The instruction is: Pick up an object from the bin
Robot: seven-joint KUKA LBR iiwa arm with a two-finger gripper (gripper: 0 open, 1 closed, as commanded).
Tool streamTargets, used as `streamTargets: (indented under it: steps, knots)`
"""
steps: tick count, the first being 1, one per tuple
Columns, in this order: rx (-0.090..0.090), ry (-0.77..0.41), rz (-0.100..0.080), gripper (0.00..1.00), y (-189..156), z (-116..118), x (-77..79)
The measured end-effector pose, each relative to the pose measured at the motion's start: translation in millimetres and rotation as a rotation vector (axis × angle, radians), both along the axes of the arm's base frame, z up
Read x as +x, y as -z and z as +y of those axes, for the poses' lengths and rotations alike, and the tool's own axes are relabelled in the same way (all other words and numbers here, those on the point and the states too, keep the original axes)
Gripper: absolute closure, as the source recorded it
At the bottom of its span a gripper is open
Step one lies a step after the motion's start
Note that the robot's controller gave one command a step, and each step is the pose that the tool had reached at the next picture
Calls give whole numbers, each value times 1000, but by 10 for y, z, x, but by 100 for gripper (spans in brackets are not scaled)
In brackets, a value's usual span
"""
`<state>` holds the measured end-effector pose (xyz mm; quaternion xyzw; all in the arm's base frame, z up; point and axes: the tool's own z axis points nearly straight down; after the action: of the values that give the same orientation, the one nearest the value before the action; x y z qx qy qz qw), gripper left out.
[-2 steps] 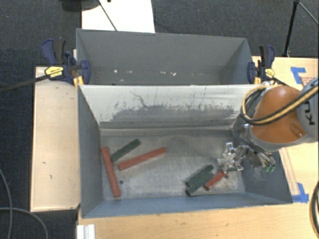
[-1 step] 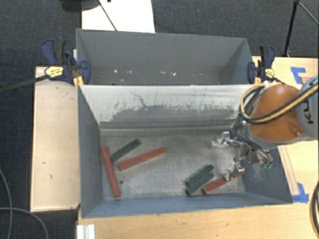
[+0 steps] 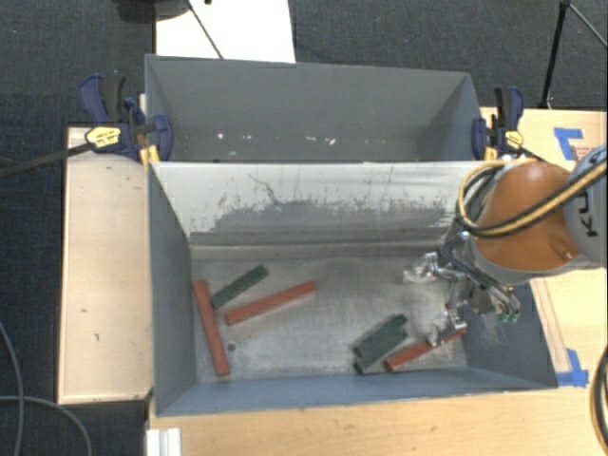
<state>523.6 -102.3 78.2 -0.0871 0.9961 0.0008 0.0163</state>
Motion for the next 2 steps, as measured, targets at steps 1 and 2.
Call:
streamTargets:
  steps: [1, 2]
  knots:
    - [-7, -30, 12, 0, -47, 154, -58]
    - [-13, -175, 3, 0, -6, 404, -212]
